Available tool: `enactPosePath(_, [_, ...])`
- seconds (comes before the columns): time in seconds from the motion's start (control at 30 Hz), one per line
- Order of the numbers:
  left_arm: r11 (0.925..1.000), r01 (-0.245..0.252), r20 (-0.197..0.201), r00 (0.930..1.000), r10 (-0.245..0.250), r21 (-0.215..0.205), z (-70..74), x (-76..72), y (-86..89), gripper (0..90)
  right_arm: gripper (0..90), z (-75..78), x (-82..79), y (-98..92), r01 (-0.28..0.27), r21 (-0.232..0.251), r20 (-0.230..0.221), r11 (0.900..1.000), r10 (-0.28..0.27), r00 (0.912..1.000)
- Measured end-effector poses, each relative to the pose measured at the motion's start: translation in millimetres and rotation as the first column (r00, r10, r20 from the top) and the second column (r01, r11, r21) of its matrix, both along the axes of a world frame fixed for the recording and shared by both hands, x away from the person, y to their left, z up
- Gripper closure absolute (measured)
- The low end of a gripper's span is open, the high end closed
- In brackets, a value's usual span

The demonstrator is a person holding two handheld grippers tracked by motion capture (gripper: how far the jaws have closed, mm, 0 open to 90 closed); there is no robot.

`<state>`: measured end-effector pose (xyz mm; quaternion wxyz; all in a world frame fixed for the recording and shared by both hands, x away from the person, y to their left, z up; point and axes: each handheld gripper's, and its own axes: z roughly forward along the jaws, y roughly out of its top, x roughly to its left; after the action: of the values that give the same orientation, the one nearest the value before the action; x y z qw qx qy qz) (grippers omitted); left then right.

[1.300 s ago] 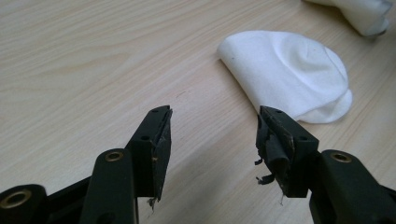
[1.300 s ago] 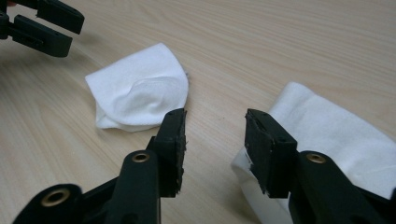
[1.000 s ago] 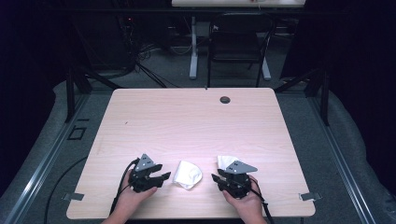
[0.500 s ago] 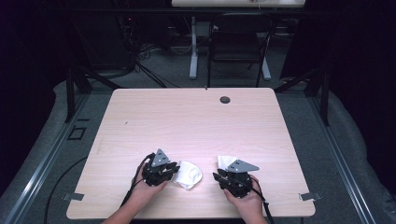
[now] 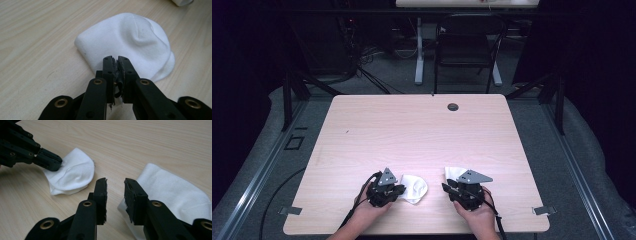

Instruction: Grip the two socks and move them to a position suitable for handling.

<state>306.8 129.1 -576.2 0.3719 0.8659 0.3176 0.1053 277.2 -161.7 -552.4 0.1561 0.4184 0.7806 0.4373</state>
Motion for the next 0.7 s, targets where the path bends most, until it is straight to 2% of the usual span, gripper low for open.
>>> enactPosePath(0.13, [1.0000,0.000,-0.018,0.9998,0.000,-0.001,0.3,-7.6,1.4,84.7,71.5,1.6,-0.1,-3.0,0.010,0.004,0.008,1.000,-0.010,0.9999])
enactPosePath(0.2, [0.9998,-0.021,-0.032,0.9993,0.021,-0.006,0.5,-12.2,1.9,84.7,71.5,3.2,-0.2,-6.2,0.023,0.008,0.018,1.000,-0.023,0.9996])
enactPosePath(0.3, [0.9997,-0.026,-0.039,0.9989,0.026,-0.005,0.6,-17.0,1.5,84.7,71.8,4.9,0.2,-9.8,0.042,0.013,0.023,0.999,-0.042,0.9988])
enactPosePath(0.37, [0.9998,-0.016,-0.042,0.9990,0.016,-0.006,0.8,-19.9,0.9,84.6,72.5,6.7,0.8,-12.3,0.056,0.017,0.039,0.998,-0.056,0.9977])
enactPosePath(0.5, [1.0000,-0.007,-0.054,0.9985,0.006,-0.006,3.0,-20.2,-0.6,82.4,75.7,9.0,3.6,-20.0,0.090,0.009,0.054,0.996,-0.090,0.9944])
enactPosePath(0.7, [0.9994,-0.020,-0.052,0.9985,0.018,-0.029,6.8,-16.9,4.7,80.2,76.9,5.9,11.6,-29.9,0.134,0.001,0.043,0.991,-0.134,0.9901])
